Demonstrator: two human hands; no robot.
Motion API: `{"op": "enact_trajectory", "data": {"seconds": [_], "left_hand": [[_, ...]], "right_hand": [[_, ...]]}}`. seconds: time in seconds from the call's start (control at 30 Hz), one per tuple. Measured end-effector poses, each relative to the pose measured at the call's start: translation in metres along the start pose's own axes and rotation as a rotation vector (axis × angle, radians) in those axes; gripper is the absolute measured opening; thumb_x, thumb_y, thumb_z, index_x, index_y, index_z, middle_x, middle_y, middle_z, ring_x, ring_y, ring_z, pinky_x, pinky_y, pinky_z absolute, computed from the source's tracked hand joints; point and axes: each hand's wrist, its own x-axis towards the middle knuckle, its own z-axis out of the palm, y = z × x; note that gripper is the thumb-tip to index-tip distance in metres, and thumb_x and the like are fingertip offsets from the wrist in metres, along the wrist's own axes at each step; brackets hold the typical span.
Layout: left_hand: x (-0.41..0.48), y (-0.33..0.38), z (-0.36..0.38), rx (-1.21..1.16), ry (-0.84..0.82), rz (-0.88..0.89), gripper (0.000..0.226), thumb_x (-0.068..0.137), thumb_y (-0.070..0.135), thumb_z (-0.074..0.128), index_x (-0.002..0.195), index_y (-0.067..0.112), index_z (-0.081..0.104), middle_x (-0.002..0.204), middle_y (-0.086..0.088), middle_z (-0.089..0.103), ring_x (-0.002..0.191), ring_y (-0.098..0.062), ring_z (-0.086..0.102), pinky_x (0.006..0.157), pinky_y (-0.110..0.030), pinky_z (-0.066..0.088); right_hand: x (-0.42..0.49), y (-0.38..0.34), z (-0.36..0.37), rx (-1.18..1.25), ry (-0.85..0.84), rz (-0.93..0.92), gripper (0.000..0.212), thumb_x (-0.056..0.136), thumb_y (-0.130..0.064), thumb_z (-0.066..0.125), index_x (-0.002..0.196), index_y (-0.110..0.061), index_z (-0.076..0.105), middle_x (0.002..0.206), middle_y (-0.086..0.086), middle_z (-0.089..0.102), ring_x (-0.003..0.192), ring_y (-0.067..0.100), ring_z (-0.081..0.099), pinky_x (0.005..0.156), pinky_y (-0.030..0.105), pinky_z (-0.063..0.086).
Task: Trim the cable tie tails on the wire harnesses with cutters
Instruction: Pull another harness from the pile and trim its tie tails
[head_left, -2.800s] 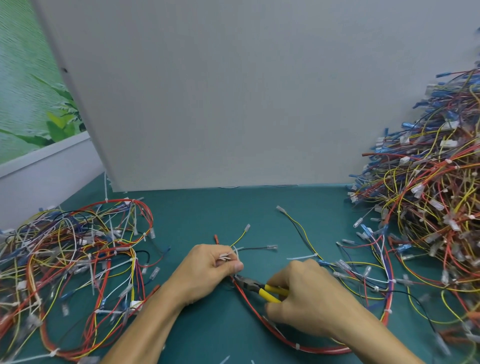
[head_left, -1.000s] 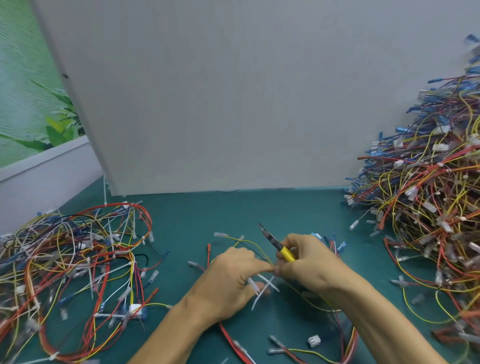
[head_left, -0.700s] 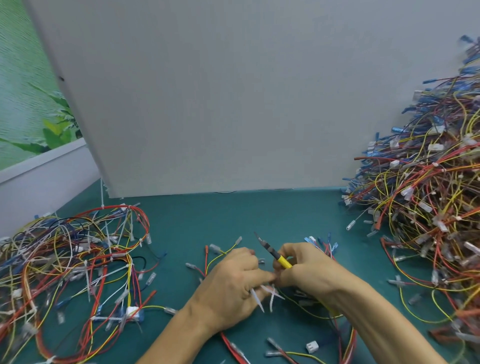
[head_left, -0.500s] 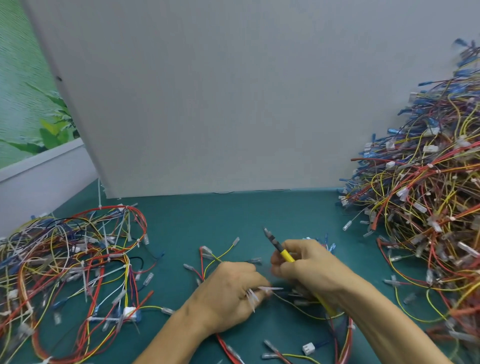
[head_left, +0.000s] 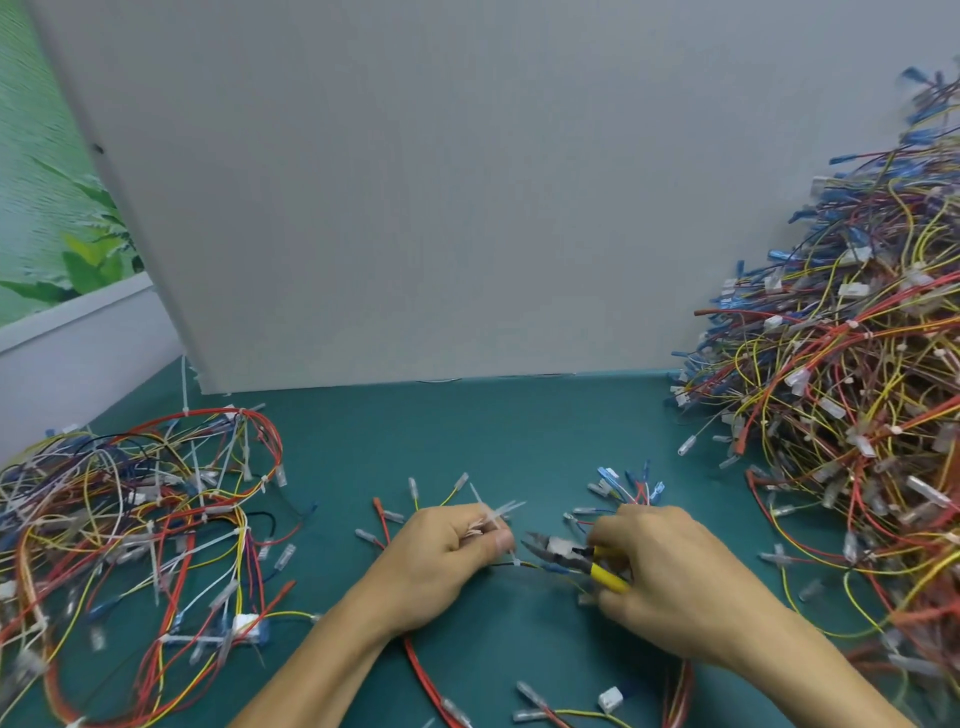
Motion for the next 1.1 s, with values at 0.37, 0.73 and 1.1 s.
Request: {"op": "enact_trajectory", "data": {"seconds": [0.37, 0.73, 1.1], "left_hand": [[0.001, -0.002, 0.0, 0.051, 0.029, 0.031, 0.019, 0.093, 0.024, 0.06, 0.074, 0.024, 0.056, 0.054, 0.012, 0.042, 0.054, -0.005, 0.033, 0.054, -0.019, 0.03], [0.001, 0.002, 0.0, 0.059, 0.032, 0.025, 0.019, 0.093, 0.023, 0.059, 0.075, 0.018, 0.057, 0.061, 0.004, 0.041, 0.057, -0.009, 0.034, 0.057, -0.023, 0.031], [0.0, 0.001, 0.0, 0.051, 0.012, 0.036, 0.02, 0.092, 0.025, 0.058, 0.075, 0.017, 0.056, 0.058, 0.009, 0.04, 0.056, -0.009, 0.033, 0.055, -0.023, 0.029]], "right_hand": [[0.0, -0.009, 0.005, -0.309, 0.045, -0.064, 0.016, 0.085, -0.033, 0.046, 0.095, -0.023, 0.053, 0.098, -0.006, 0.047, 0.092, 0.028, 0.056, 0.06, 0.033, 0.028], [0.0, -0.01, 0.011, -0.356, 0.073, -0.066, 0.01, 0.087, -0.03, 0.045, 0.093, -0.023, 0.05, 0.101, -0.004, 0.048, 0.093, 0.029, 0.056, 0.057, 0.033, 0.026], [-0.002, -0.016, 0.008, -0.417, 0.176, -0.133, 0.038, 0.026, -0.02, 0.084, 0.045, -0.022, 0.052, 0.049, -0.006, 0.045, 0.033, 0.022, 0.046, 0.036, 0.023, 0.012]]}}
